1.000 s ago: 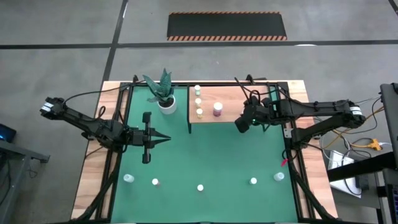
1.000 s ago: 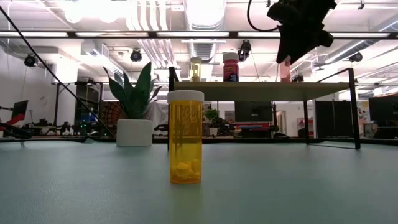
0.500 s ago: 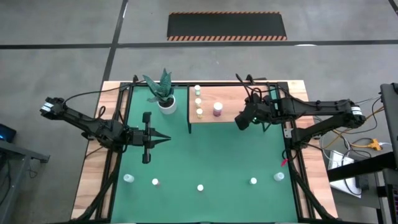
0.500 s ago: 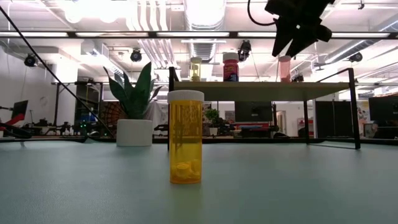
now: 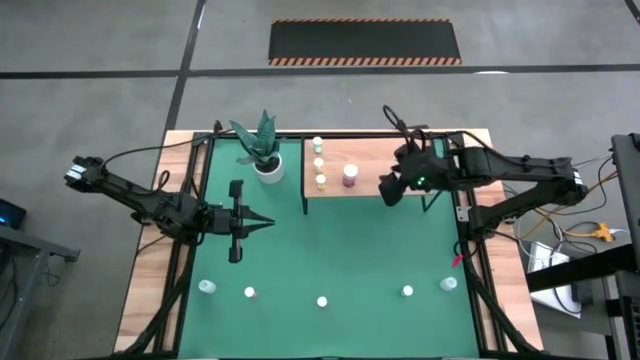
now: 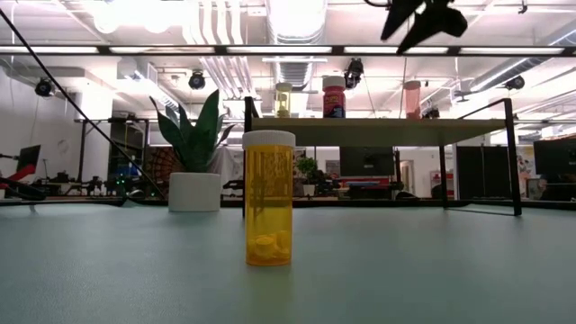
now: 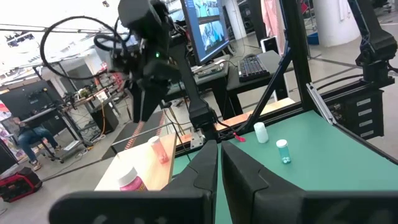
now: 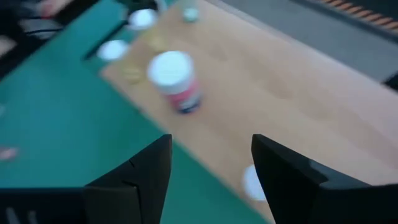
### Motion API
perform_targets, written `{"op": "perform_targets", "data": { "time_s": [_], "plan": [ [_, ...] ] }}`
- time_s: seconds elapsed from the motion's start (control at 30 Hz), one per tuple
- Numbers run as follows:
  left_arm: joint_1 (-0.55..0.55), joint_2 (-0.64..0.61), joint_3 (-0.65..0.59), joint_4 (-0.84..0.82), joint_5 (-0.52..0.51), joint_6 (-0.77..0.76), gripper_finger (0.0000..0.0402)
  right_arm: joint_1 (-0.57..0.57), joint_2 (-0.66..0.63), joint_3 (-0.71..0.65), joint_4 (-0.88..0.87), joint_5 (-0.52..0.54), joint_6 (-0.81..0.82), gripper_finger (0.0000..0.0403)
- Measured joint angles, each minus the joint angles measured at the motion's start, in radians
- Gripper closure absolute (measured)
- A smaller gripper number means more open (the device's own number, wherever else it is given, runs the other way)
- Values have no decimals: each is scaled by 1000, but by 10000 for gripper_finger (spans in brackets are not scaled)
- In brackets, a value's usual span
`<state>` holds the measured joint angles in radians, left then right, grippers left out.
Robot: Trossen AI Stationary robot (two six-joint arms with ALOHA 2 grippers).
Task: Pick and place medicine bottles onto shelf by color
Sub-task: Put the blue pill bottle on the shelf
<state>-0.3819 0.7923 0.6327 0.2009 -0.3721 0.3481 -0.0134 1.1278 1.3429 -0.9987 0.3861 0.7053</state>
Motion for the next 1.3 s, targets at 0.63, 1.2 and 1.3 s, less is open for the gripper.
{"op": "perform_targets", "data": {
  "time_s": [0.63, 1.2, 1.3],
  "plan": [
    [0, 4, 0, 1, 0, -29, 398, 428, 44, 10, 0, -186, 407, 203],
    [-1, 7, 0, 1, 0, -53, 398, 602, 325, -6, -158, -447, 773, 158],
    [-1, 8, 0, 1, 0, -53, 398, 613, 380, -6, -156, -450, 757, 158]
  ]
}}
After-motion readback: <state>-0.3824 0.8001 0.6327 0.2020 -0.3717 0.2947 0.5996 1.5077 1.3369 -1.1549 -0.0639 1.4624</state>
